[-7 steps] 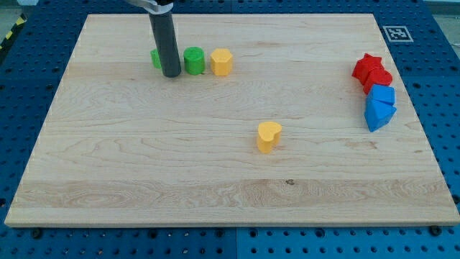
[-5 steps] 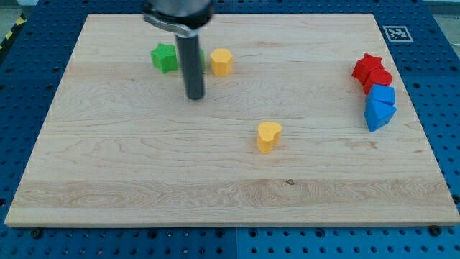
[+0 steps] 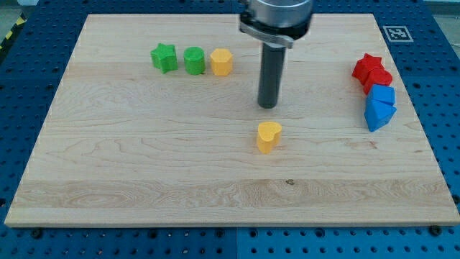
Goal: Move yellow hexagon to the green circle
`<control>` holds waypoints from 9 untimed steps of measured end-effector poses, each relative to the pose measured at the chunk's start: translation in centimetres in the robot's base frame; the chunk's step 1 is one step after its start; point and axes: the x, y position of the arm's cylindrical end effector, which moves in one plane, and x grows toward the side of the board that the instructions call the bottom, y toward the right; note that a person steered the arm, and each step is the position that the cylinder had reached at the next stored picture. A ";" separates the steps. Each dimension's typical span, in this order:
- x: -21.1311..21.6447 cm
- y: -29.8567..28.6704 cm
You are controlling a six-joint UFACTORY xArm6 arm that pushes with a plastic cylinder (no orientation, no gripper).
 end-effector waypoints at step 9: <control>-6.7 -2.6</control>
